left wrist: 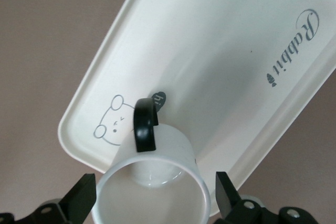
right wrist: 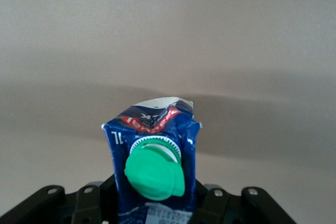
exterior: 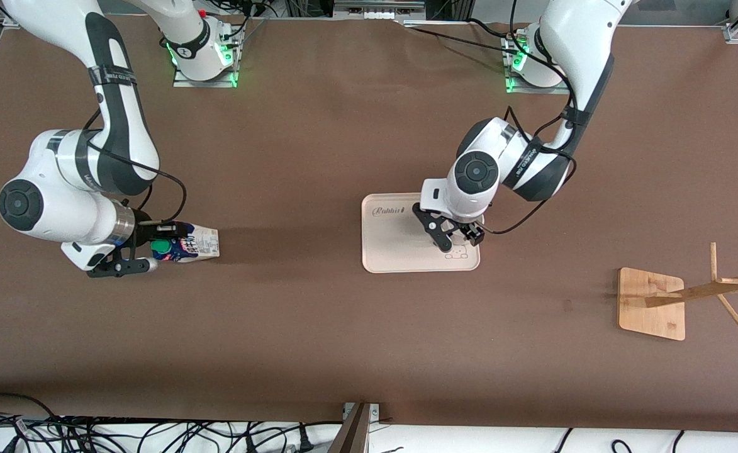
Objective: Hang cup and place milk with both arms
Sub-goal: 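Lower the carton onto the table while the left gripper grasps the mug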
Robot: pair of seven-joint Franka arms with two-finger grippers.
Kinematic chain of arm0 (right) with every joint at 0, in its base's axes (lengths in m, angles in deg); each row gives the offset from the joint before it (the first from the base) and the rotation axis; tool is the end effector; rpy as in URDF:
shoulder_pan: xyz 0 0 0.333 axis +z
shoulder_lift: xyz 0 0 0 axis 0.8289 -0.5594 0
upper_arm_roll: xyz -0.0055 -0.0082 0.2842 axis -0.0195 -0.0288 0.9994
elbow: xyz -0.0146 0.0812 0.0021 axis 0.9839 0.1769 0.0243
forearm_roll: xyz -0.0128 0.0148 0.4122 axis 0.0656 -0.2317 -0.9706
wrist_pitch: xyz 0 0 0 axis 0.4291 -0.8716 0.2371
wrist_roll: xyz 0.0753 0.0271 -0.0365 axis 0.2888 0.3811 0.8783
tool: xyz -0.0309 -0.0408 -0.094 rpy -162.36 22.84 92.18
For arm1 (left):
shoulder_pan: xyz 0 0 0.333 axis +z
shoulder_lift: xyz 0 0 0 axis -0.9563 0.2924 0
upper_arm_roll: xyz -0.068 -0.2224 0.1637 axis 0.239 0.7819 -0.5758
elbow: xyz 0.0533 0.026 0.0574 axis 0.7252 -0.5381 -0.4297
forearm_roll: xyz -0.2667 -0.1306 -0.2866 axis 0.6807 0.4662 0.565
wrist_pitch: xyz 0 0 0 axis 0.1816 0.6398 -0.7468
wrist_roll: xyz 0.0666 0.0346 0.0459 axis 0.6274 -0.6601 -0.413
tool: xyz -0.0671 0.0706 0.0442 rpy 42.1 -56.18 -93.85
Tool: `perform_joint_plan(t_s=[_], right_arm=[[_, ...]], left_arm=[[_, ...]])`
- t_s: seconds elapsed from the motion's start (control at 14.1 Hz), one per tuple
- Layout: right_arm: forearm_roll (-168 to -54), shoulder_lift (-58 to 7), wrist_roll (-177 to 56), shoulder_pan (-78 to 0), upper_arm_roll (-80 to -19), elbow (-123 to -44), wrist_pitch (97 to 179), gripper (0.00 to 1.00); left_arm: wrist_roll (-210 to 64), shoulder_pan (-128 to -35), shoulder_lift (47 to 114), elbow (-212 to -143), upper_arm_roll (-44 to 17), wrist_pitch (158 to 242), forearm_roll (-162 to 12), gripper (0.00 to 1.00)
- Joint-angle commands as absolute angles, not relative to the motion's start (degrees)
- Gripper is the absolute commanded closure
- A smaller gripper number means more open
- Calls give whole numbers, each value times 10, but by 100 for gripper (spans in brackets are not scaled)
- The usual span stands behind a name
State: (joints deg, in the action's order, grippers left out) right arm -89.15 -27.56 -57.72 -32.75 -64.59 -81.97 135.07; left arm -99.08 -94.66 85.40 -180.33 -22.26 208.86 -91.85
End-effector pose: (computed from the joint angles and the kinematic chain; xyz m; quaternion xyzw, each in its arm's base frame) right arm 0.6475 0.0654 0.2984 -0.9954 -0.0435 0.0734 0.0439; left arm 0.5565 -0.3248 0.2104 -0.8856 0.4607 0.0557 0.0183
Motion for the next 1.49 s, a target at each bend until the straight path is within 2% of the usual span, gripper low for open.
perform_joint_plan(t_s=[0.0,0.14,0.21,0.28,0.43,0.5,0.64,1.0,1.14,1.21,1.42], right_arm=[[-876,-257,-596,-315,-653,-851,1372,60],[-863,-259,-617,-306,-653,-853,1374,59],[-862,-260,-621,-306,-652,-853,1374,52],[-862,-262,-622,-306,-652,-853,1373,45],[-862,-262,-622,-306,-652,-853,1372,24],[-862,-262,-622,-308,-652,-853,1372,22],[-862,-262,-622,-308,-652,-853,1371,19],[-863,-260,-620,-308,-653,-843,1366,9],[-863,-260,-620,-308,-654,-832,1361,6],[-863,-260,-620,-309,-654,-823,1351,0],[-864,-262,-618,-314,-653,-777,1323,0]], left_arm=[[-1003,-951,839,-1855,-223,2138,-965,1],[-1000,-950,838,-1874,-223,2157,-975,41],[-1000,-951,837,-1873,-223,2157,-975,71],[-996,-951,838,-1872,-223,2157,-975,77],[-995,-952,833,-1872,-223,2153,-975,72],[-995,-952,829,-1872,-223,2152,-975,73],[-994,-953,829,-1872,-223,2153,-975,100],[-991,-952,824,-1866,-222,2152,-974,100],[-969,-952,796,-1857,-222,2140,-968,100],[-949,-951,776,-1848,-222,2108,-964,100],[-902,-946,745,-1759,-223,1971,-964,100]])
